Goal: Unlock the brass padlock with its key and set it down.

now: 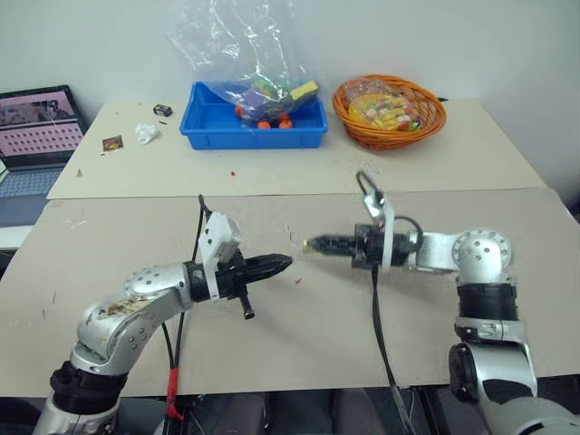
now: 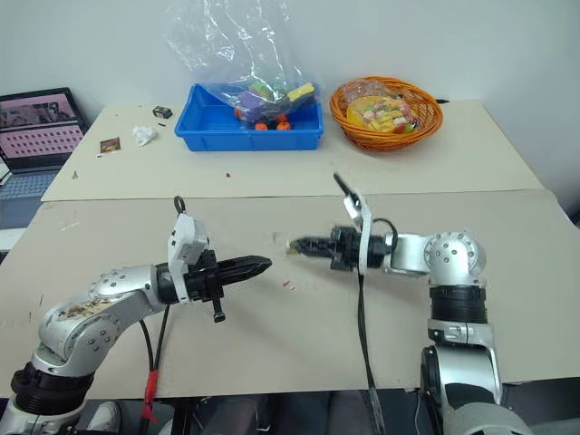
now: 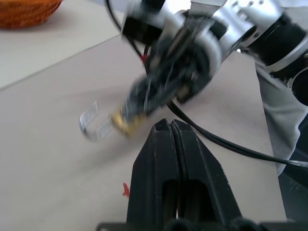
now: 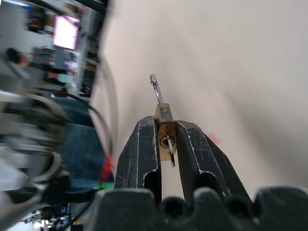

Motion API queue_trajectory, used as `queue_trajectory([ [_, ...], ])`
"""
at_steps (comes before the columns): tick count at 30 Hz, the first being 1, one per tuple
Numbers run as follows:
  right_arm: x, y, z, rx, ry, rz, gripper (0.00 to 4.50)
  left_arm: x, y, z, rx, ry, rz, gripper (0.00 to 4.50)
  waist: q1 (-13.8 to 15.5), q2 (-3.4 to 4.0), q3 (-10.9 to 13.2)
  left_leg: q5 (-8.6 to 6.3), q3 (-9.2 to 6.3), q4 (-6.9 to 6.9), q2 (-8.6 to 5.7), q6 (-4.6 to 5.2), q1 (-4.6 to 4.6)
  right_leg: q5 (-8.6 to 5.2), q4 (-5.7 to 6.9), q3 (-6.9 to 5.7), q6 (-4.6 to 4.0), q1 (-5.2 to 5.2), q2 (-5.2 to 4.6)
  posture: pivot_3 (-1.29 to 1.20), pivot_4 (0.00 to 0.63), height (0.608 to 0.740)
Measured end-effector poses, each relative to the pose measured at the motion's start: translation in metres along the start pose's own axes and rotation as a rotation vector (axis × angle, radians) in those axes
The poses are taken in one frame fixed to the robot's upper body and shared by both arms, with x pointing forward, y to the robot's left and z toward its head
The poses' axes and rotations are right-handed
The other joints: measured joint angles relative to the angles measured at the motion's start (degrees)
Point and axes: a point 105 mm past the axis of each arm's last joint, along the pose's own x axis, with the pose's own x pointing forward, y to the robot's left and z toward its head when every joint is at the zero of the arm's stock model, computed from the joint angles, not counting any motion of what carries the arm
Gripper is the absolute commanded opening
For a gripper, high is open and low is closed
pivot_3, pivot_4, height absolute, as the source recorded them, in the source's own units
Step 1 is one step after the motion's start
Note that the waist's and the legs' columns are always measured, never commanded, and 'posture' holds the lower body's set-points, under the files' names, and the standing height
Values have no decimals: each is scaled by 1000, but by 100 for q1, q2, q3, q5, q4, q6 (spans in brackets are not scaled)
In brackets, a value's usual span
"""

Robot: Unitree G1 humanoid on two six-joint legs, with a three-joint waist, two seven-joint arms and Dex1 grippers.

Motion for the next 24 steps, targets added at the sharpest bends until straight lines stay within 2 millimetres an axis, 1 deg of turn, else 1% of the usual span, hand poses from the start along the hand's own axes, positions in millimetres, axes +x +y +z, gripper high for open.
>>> queue_trajectory([
  [4, -2, -1, -4, 4, 22, -7, 180, -13, -11, -8, 125, 35, -71, 58, -23, 4, -5, 0, 10, -14, 11, 0, 15, 4, -14, 5, -6, 8, 6, 0, 150, 740],
  [7, -4, -3, -7, 3, 34, -15, 180, -25, -15, -14, 169, 69, -97, 58, -1, 0, -8, 0, 10, -28, 14, 1, 32, 6, -33, 0, -8, 11, 8, 0, 150, 740],
  [10, -4, -5, -7, 8, 36, -18, 180, -35, -18, -22, 181, 111, -115, 58, -2, 0, -8, 0, 10, -34, 14, 1, 40, 6, -39, 1, -8, 12, 7, 0, 150, 740],
  [13, -5, -7, -6, 18, 34, -16, 180, -45, -18, -35, 163, 144, -108, 58, 9, 0, -9, 0, 11, -40, 17, 1, 53, 6, -38, 0, -8, 18, 8, 0, 150, 740],
  [16, -5, -7, -6, 19, 33, -17, 180, -48, -20, -42, 173, 158, -115, 58, 16, -3, -11, 0, 11, -40, 17, 1, 54, 6, -39, 0, -7, 20, 8, 0, 150, 740],
  [24, -6, -8, -7, 23, 28, -9, 180, -44, -17, -40, 186, 126, -92, 58, 21, -6, -16, 0, 11, -40, 17, 1, 54, 7, -39, 0, -6, 20, 7, 0, 150, 740],
])
